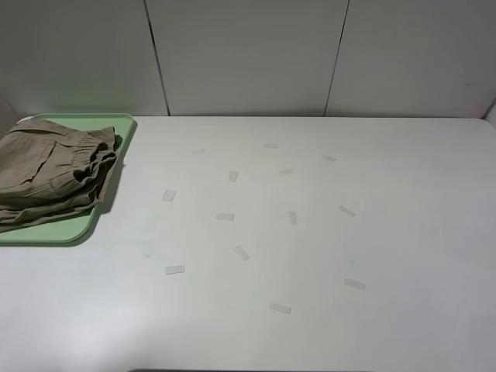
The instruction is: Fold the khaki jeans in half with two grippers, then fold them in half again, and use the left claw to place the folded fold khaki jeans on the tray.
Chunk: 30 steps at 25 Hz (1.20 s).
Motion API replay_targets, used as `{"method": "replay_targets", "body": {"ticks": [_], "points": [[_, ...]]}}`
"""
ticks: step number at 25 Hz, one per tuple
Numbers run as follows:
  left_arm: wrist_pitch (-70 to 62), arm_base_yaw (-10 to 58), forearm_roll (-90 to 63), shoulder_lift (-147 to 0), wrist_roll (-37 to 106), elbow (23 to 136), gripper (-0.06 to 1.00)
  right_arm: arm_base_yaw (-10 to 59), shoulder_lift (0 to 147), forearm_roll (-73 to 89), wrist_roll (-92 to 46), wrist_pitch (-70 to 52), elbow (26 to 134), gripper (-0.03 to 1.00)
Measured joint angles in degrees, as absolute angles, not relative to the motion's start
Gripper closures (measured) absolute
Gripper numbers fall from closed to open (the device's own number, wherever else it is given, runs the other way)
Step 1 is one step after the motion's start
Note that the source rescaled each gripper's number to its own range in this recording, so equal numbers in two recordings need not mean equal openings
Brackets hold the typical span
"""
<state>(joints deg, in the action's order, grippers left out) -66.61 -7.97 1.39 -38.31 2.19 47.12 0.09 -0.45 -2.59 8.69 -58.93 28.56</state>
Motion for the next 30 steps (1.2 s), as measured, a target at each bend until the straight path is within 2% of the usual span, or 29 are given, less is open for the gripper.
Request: {"method": "replay_targets", "body": {"ticks": [9,15,24,30], "points": [[-66.7,-8.0,1.6,-21.6,2.4,47.0,-0.05,0.1,-0.4,-2.6,8.7,-58.9,28.6,-0.03],[-66.7,-8.0,1.6,-17.2,2.4,44.8,-0.05,0.1,-0.4,-2.6,8.7,-58.9,28.6,-0.03],[-66.3,-1.8,1.5,-9.2,2.4,36.5,-0.05,0.1,-0.4,-2.6,8.7,-58.9,28.6,-0.03],[-63.3,-1.4,1.5,-1.4,2.4,30.3,-0.05,0.1,-0.4,-2.6,8.7,-58.9,28.6,-0.03]]}}
